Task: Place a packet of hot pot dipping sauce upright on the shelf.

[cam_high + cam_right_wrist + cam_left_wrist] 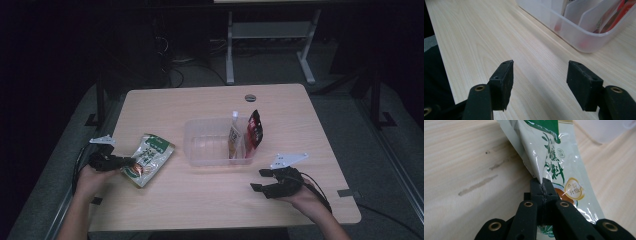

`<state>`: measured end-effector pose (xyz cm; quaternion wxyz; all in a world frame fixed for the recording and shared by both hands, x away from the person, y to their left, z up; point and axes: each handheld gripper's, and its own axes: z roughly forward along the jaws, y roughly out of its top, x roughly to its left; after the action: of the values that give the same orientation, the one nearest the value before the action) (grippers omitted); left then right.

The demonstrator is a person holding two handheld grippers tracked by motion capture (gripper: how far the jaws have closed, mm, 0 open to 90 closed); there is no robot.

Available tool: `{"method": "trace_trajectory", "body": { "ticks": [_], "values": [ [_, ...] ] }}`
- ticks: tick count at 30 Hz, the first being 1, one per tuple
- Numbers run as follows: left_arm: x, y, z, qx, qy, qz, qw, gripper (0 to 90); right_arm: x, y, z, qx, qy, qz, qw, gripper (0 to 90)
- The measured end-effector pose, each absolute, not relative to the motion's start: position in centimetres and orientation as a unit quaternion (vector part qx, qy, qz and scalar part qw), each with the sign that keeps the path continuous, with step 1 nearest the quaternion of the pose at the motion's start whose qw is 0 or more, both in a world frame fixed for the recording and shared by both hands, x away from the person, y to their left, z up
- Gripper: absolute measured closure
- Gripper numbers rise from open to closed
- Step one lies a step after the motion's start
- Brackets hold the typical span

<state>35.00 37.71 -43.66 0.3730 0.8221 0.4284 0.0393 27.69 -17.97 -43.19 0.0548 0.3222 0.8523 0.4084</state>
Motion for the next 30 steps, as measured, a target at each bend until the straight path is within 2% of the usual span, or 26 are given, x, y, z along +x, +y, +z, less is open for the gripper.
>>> {"method": "trace_trajectory", "body": {
  "ticks": [9, 21, 30],
  "values": [
    [32.0, 37.0, -42.7, 0.833, 0.399, 0.030, 0.382, 90.0, 27.9, -18.1, -43.3, 0.329, 0.849, 0.412, 0.030, 40.6],
    [28.2, 33.1, -41.5, 0.859, 0.341, 0.010, 0.381, 90.0, 28.1, -17.9, -43.3, 0.328, 0.851, 0.410, -0.002, 44.9],
    [27.4, 29.4, -41.5, 0.882, 0.293, -0.012, 0.369, 90.0, 28.8, -18.0, -43.3, 0.326, 0.850, 0.412, -0.035, 50.7]
  ]
}}
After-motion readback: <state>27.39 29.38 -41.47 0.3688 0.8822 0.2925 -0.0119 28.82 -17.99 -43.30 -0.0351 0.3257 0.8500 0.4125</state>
